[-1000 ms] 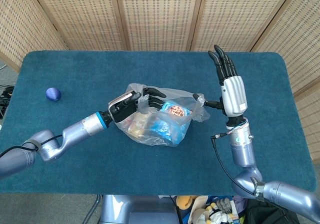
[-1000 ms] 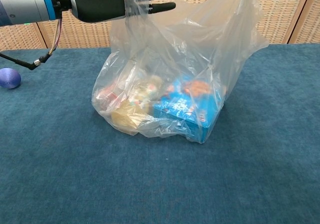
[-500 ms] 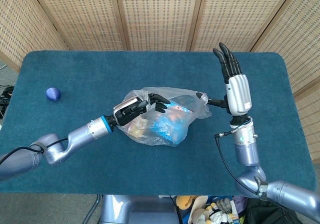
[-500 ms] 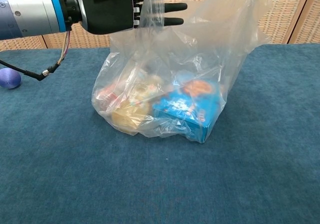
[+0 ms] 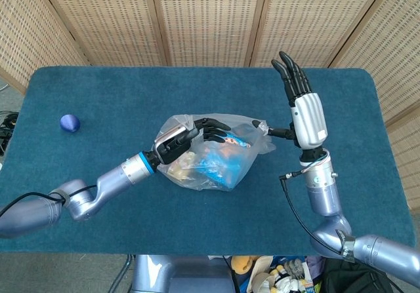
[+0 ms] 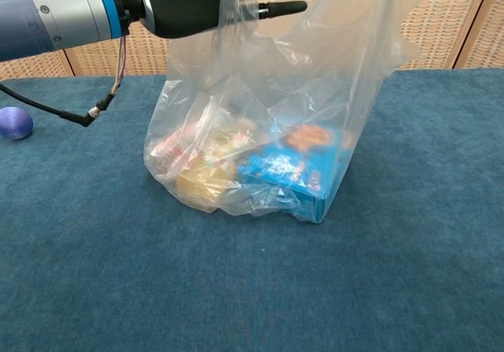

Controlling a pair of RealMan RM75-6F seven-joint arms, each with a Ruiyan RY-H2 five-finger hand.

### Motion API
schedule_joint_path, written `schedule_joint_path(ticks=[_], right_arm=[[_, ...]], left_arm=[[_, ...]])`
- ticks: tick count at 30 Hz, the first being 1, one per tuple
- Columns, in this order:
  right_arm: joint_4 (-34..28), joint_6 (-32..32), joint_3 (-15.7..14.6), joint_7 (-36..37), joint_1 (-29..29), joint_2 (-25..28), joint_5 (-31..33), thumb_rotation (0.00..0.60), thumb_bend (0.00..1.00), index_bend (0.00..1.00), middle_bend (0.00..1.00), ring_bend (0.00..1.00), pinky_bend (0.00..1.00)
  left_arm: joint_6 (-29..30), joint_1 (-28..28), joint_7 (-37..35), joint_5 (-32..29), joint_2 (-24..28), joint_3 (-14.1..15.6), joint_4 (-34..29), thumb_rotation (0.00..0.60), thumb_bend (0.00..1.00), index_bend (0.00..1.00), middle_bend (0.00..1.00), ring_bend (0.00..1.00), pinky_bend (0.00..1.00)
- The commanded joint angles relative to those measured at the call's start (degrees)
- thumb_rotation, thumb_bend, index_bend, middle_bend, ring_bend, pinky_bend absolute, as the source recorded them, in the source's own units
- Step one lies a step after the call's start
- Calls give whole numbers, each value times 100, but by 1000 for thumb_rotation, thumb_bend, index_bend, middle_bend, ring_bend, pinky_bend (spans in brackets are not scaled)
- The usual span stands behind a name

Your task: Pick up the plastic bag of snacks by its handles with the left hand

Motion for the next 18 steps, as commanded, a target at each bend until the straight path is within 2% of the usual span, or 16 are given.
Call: schedule_joint_path(ticks=[1,8,18], right_arm=[[27,-23,-58,-44,42,11,-112,600,53,5,0,0,96],[-19,-32,-80,-153,139,22,-241,600,103,5,0,0,96],[-56,-70,-9,-201,205,47,-102,600,130,6,0,0,96]], left_arm=[[21,12,105,-77,4,-68,-81,248,302,272,216,190,177],[-106,-74,172,-162,-40,-177,-216,254,302,272,213,191,180],[-145,-73,279,-131,-130,-134,-187,251,301,273,213,194,177]])
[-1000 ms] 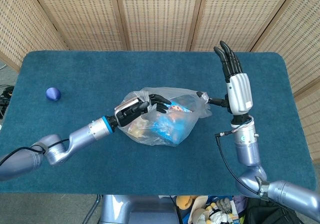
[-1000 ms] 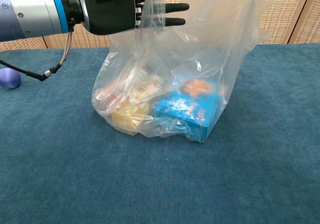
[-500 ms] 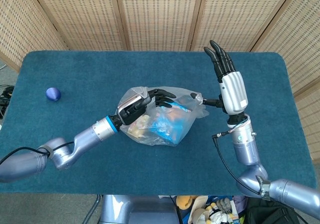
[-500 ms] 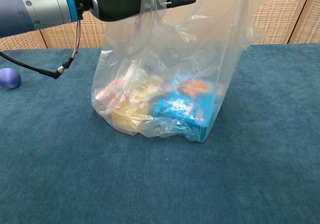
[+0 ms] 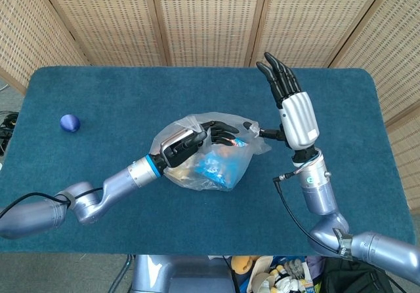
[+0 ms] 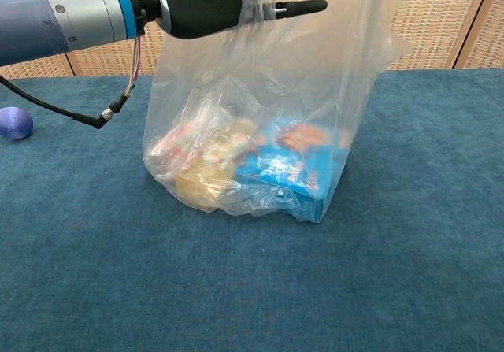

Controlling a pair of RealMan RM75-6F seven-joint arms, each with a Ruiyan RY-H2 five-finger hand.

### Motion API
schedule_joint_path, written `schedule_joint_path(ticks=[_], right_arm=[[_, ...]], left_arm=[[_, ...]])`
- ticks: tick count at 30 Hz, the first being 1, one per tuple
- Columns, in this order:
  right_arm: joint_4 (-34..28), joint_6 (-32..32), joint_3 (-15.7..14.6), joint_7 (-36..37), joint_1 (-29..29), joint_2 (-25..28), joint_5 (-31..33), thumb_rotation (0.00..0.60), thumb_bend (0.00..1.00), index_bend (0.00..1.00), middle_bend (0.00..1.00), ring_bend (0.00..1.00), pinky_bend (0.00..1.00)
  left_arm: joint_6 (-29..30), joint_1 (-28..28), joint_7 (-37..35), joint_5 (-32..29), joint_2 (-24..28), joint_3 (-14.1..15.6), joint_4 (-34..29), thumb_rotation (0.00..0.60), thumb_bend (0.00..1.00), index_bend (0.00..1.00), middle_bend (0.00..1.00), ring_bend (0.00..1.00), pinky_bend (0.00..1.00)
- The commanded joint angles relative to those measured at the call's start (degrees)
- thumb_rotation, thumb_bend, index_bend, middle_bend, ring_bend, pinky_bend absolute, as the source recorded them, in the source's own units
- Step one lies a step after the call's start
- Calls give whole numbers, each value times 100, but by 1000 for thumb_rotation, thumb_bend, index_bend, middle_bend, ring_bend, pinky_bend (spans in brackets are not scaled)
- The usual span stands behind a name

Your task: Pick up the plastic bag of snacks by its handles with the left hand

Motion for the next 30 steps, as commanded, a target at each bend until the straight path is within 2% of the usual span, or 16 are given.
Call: schedule_joint_path(ticks=[1,19,30], right_arm=[[-33,-7,15,17,8,25,18,600,129,6,0,0,96],[-181,-102,44,-23,90,108,132,600,131,6,0,0,95],[-156,-96,-3,-31,124,86,105,600,130,6,0,0,96]], left_arm=[[-15,-1,64,-31,-46,-14,25,247,301,273,213,192,176],[-137,-122,205,-101,-339,-126,57,255,301,277,212,187,168],[-174,-206,133,-138,-396,-269,8,280,301,279,206,187,179]])
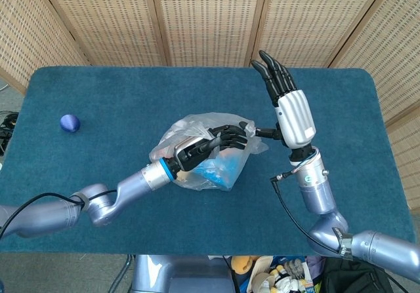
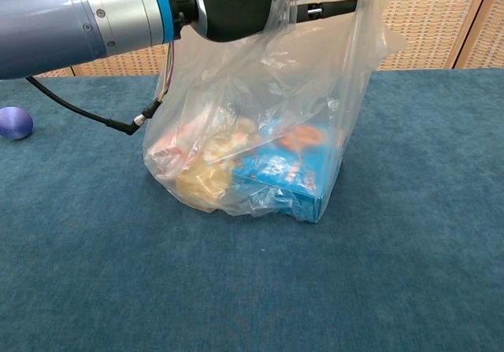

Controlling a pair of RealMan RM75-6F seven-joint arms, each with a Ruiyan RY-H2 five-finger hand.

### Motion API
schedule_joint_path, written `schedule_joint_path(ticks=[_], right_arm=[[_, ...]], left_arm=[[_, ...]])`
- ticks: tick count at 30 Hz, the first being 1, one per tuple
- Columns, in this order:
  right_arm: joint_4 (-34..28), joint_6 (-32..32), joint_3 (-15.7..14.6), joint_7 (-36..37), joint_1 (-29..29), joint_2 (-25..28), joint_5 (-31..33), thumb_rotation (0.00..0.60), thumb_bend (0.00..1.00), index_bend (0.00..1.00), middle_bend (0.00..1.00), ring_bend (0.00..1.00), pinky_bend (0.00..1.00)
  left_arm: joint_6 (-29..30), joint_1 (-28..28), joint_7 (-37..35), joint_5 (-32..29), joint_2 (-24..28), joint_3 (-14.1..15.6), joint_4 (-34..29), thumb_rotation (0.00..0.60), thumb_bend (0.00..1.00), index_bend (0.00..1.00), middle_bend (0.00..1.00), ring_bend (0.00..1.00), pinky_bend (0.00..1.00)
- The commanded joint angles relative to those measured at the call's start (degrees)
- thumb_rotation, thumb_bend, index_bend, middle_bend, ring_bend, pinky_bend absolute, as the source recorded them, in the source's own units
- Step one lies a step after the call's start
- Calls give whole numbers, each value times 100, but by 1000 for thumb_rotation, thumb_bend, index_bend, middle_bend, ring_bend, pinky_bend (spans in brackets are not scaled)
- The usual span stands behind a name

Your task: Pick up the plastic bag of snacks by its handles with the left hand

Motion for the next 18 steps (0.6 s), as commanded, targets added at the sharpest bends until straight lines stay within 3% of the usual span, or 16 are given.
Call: schedule_joint_path(ticks=[1,18], right_arm=[[1,1,-6,-3,10,-7,-6,600,131,6,0,0,96],[-99,-10,6,-54,56,44,5,600,136,6,0,0,96]], left_arm=[[-18,-22,6,3,-6,-17,-11,281,302,279,204,187,180],[-134,-77,165,-157,-95,-156,-38,279,302,260,135,120,158]])
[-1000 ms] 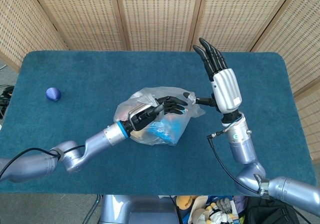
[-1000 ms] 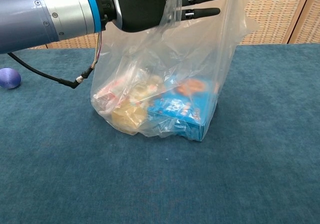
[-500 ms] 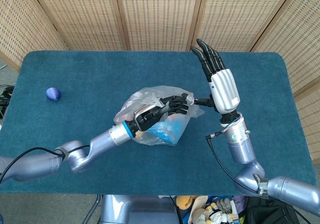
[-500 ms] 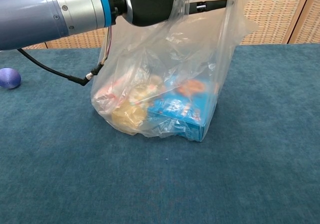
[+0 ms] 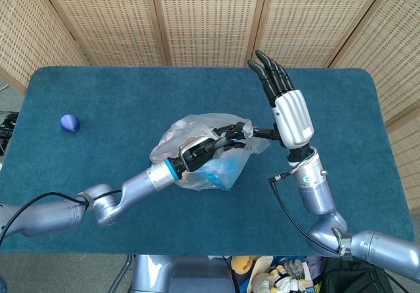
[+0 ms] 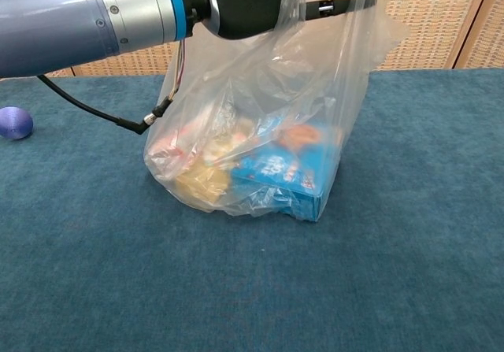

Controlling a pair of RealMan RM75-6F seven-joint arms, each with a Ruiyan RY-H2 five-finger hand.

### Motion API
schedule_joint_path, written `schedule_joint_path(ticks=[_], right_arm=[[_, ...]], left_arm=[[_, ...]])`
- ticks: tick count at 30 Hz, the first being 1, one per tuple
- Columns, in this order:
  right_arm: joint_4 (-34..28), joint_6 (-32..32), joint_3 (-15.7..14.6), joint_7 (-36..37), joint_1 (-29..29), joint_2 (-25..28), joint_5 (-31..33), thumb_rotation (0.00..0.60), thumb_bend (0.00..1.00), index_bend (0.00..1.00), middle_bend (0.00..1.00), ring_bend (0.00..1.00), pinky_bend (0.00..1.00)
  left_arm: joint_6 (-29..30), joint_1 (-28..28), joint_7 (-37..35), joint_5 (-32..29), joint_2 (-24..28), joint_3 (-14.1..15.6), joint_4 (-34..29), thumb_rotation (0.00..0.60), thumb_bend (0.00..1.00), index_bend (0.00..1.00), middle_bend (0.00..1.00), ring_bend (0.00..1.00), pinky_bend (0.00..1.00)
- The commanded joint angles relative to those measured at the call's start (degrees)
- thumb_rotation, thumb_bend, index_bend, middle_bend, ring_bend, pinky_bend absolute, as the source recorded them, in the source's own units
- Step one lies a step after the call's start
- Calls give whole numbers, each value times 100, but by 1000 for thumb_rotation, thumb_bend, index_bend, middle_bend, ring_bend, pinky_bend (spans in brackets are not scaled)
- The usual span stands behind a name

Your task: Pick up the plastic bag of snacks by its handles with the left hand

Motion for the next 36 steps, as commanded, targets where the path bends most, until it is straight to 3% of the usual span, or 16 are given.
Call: schedule_joint_path(ticks=[1,14,36], right_arm=[[-20,-1,-6,-5,3,12,-8,600,136,6,0,0,96],[-62,5,-24,-51,11,9,31,600,140,6,0,0,96],[-163,36,-30,-63,-11,88,17,600,150,6,0,0,96]], left_arm=[[-22,-12,24,3,-1,-13,-7,278,301,260,135,120,155],[-32,-69,-52,105,-27,-37,-43,310,302,242,120,120,168],[-259,-274,342,-114,-71,-255,-199,309,303,253,120,120,166]])
